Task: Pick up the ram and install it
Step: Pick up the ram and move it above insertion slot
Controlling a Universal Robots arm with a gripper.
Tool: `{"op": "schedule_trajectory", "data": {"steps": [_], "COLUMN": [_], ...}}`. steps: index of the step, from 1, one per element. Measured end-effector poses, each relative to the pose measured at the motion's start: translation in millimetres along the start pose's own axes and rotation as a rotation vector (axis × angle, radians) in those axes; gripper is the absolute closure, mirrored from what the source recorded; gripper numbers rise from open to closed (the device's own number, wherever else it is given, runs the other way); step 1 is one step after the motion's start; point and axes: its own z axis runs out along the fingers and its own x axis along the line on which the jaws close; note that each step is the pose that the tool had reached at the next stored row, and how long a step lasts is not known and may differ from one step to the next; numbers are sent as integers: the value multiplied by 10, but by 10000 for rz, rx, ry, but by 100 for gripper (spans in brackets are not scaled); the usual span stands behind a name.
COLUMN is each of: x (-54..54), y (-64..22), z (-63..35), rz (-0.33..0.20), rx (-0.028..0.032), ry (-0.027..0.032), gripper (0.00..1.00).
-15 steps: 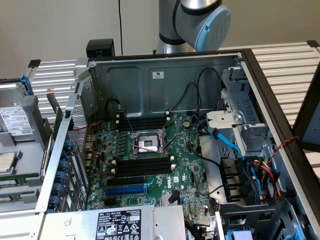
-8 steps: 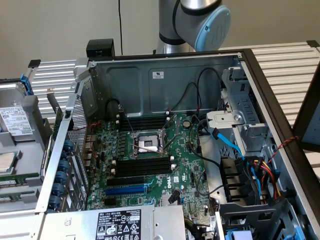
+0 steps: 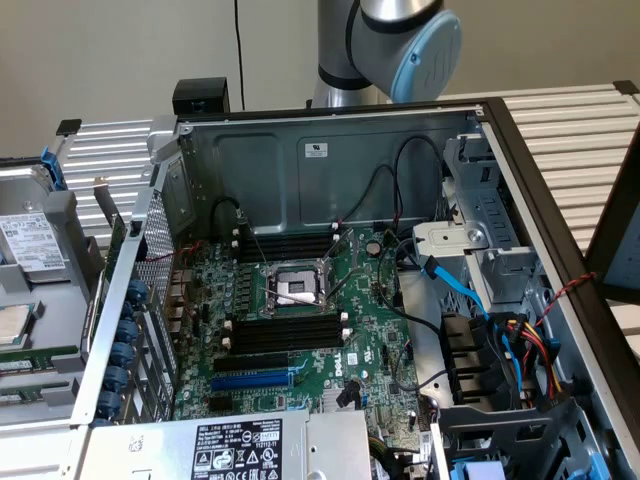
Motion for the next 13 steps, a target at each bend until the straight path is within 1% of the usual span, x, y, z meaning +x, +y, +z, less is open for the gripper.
{"op": "schedule_trajectory", "data": {"steps": [13], "x": [61], "y": [-3], "z": [249], "rz": [0], "rx": [-20], "ry": [-1], "gripper": [74]}}
